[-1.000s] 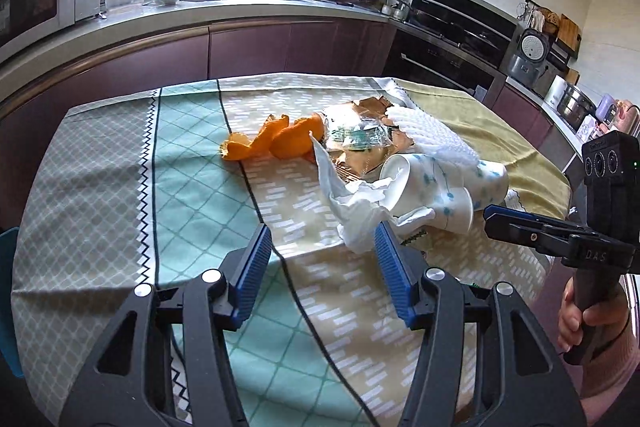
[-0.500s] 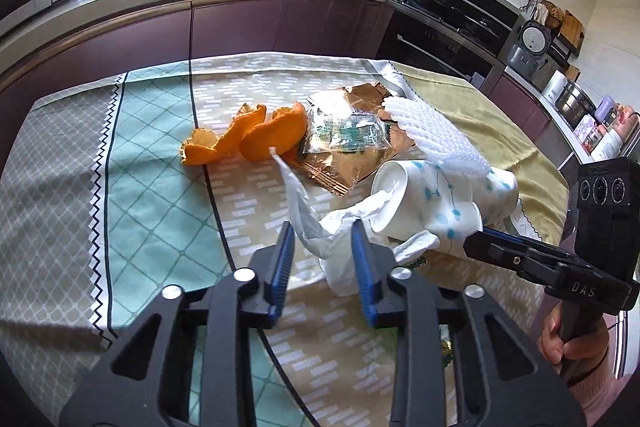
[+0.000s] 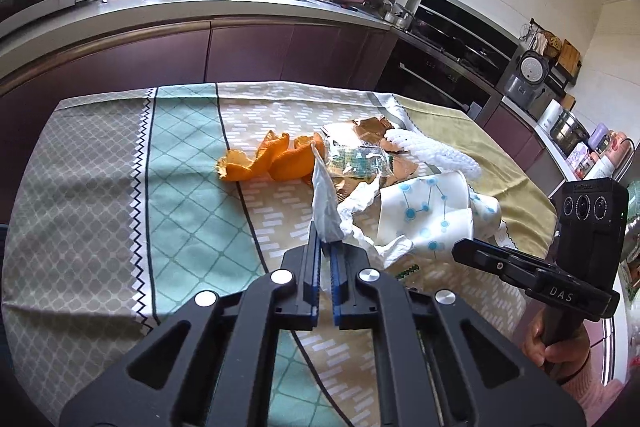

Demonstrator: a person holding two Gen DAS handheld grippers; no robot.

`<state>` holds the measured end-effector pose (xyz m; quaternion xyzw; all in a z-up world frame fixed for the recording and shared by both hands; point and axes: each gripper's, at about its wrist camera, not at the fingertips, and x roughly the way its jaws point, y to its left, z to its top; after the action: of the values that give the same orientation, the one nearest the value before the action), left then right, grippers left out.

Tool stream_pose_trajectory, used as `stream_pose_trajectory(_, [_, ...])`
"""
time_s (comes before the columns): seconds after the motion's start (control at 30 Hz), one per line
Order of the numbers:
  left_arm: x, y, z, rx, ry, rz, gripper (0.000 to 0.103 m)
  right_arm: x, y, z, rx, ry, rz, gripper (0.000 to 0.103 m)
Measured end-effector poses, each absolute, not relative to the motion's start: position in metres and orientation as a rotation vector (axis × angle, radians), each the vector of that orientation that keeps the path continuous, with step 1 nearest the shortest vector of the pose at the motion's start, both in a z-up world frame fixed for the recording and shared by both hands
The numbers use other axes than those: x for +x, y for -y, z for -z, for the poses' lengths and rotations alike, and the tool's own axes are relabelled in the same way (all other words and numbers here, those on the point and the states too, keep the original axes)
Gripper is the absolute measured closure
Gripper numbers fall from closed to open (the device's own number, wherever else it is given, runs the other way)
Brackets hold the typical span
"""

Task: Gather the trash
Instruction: 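Grasp the white tissue with the left tool while the right tool grasps a white bowl, then carry the tissue and bowl to the teal bin and open both tools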

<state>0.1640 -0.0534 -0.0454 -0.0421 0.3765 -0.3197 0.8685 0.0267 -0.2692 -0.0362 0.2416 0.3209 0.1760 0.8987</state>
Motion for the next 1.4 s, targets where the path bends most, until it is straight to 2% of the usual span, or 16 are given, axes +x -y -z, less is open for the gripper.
stream_pose_trajectory(0.43, [0.141,-0.042,0.008,-0.163,-0.682,0.538,0.098,0.034,0.232,0.018,0.468,-0.648,-0.470,0.100])
stream_pose_trajectory(0.8, [0.115,-0.164,-0.004,-0.215,-0.627,0.306,0.098,0.065,0.136,-0.006,0.343,-0.687,-0.686,0.100])
stream_pose_trajectory(1.17, [0.105,-0.290,0.008,-0.263,-0.631,0.063,0.098,0.105,0.022,-0.012,0.231,-0.760,-0.886,0.100])
stream_pose_trajectory(1.4, [0.115,-0.324,0.040,-0.292,-0.694,-0.001,0.098,0.130,-0.034,-0.006,0.175,-0.811,-0.942,0.100])
